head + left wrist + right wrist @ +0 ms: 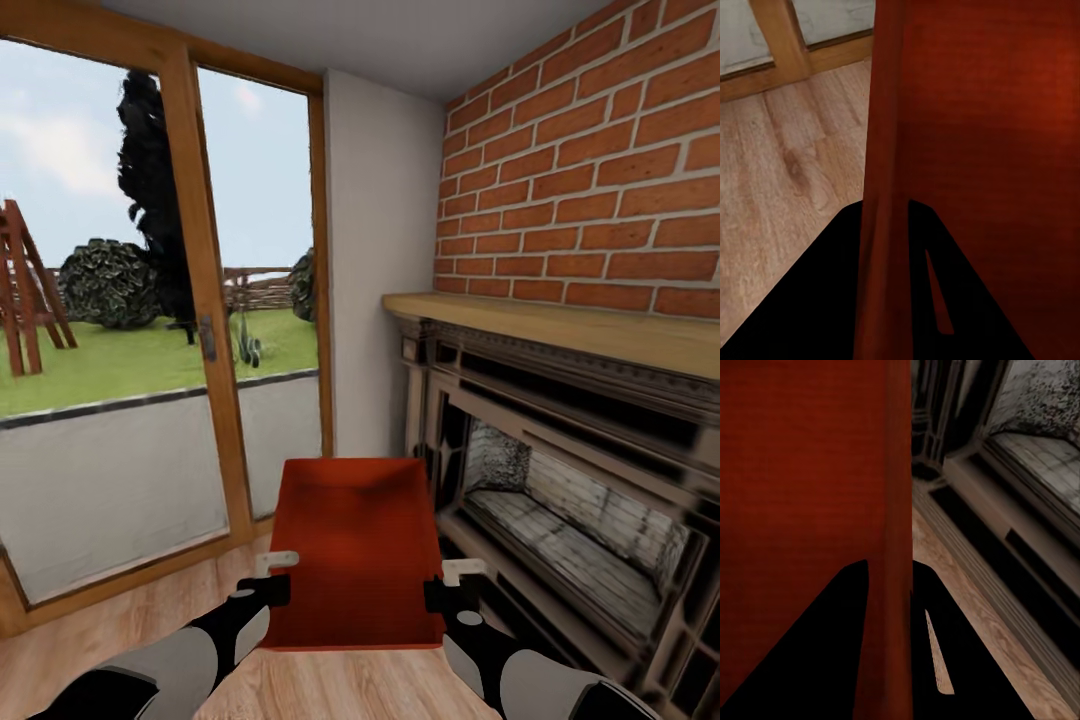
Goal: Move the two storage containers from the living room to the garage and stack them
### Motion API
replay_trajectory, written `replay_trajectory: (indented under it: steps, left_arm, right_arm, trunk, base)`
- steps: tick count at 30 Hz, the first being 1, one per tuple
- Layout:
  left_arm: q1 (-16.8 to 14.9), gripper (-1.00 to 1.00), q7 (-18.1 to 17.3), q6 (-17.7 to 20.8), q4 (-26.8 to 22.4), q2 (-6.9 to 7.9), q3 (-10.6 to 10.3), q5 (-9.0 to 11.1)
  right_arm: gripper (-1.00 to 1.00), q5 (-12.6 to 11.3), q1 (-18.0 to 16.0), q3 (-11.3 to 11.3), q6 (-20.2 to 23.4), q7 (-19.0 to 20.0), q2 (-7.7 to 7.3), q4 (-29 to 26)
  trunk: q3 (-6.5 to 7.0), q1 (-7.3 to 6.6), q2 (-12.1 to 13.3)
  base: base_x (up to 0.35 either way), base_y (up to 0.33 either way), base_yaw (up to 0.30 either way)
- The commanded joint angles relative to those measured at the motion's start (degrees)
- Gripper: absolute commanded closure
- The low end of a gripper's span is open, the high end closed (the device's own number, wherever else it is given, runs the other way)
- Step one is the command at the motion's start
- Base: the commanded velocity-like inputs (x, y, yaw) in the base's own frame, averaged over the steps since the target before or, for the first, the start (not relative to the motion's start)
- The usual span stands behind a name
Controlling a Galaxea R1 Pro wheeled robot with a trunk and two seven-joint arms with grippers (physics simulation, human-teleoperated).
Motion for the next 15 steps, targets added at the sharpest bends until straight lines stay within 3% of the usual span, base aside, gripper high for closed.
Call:
replay_trajectory:
  steps: [1,15]
  left_arm:
    - [-0.1,1.00,4.8,-0.8,-0.1,0.01,2.5,-0.1]
    - [-0.1,1.00,4.8,-0.8,-0.3,0.05,2.5,1.1]
  right_arm:
    - [1.00,-0.8,0.0,1.1,0.1,0.3,-0.02,0.0]
    - [1.00,-0.7,0.0,1.1,0.2,0.3,-0.02,0.0]
  trunk:
    - [-0.05,0.02,-0.1]
    - [0.47,0.02,-0.1]
  base:
    - [0.000,0.000,0.238]
    - [0.000,0.000,0.253]
